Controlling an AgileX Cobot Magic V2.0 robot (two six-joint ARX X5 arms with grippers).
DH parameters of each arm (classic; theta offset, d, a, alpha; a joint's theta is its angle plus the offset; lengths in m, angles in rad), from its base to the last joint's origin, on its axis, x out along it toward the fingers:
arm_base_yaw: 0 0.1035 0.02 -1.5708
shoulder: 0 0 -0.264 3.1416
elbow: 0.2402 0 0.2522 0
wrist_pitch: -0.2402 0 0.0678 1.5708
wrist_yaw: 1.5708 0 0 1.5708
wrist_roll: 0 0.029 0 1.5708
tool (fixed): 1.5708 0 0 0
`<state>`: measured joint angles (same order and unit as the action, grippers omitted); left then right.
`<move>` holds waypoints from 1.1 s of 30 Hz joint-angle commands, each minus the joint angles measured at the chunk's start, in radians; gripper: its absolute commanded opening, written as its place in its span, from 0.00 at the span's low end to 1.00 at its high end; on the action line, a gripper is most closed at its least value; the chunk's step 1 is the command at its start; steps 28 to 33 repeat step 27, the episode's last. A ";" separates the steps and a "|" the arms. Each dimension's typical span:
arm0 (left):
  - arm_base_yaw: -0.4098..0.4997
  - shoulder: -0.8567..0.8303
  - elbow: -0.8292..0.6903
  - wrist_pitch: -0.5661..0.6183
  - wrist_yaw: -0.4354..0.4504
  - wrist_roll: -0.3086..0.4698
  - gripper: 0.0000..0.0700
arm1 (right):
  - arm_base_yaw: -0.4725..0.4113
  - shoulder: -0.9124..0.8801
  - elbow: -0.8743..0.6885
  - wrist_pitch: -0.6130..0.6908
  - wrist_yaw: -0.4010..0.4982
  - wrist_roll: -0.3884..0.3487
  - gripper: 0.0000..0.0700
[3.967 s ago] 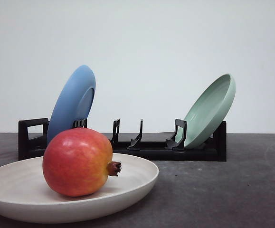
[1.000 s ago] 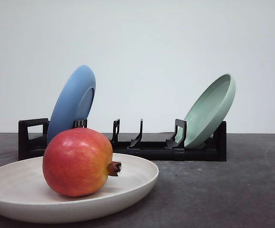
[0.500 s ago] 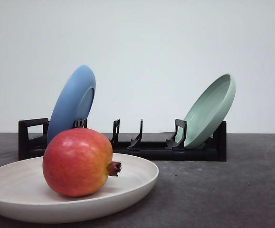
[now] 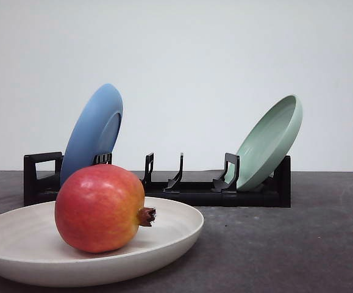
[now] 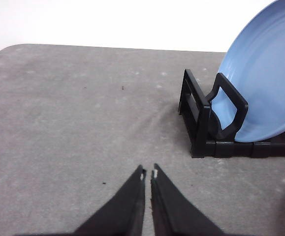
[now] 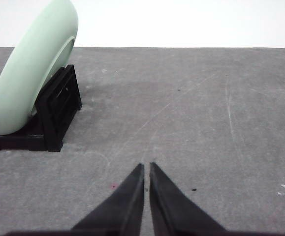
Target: Place pomegranate in white plate
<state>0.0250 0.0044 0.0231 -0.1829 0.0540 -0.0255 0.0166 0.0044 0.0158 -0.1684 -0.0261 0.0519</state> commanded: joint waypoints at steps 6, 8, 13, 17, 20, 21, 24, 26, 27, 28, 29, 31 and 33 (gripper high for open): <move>-0.001 -0.001 -0.011 -0.003 -0.002 0.010 0.00 | -0.002 -0.001 -0.006 0.011 0.001 -0.004 0.02; -0.001 -0.001 -0.011 -0.003 -0.002 0.010 0.00 | -0.002 -0.001 -0.006 0.011 0.001 -0.004 0.02; -0.001 -0.001 -0.011 -0.003 -0.002 0.010 0.00 | -0.002 -0.001 -0.006 0.011 0.001 -0.004 0.02; -0.001 -0.001 -0.011 -0.003 -0.002 0.010 0.00 | -0.002 -0.001 -0.006 0.011 0.001 -0.004 0.02; -0.001 -0.001 -0.011 -0.003 -0.002 0.010 0.00 | -0.002 -0.001 -0.006 0.011 0.001 -0.003 0.02; -0.001 -0.001 -0.011 -0.003 -0.002 0.010 0.00 | -0.002 -0.001 -0.006 0.011 0.001 -0.003 0.02; -0.001 -0.001 -0.011 -0.003 -0.002 0.010 0.00 | -0.002 -0.001 -0.006 0.011 0.001 -0.004 0.02; -0.001 -0.001 -0.011 -0.003 -0.002 0.010 0.00 | -0.002 -0.001 -0.006 0.011 0.001 -0.004 0.02; -0.001 -0.001 -0.011 -0.003 -0.002 0.010 0.00 | -0.002 -0.001 -0.006 0.011 0.001 -0.004 0.02; -0.001 -0.001 -0.011 -0.003 -0.002 0.010 0.00 | -0.002 -0.001 -0.006 0.011 0.001 -0.004 0.02; -0.001 -0.001 -0.011 -0.003 -0.002 0.010 0.00 | -0.002 -0.001 -0.006 0.011 0.001 -0.004 0.02; -0.001 -0.001 -0.011 -0.003 -0.002 0.010 0.00 | -0.002 -0.001 -0.006 0.011 0.001 -0.004 0.02; -0.001 -0.001 -0.011 -0.003 -0.002 0.010 0.00 | -0.002 -0.001 -0.006 0.011 0.001 -0.004 0.02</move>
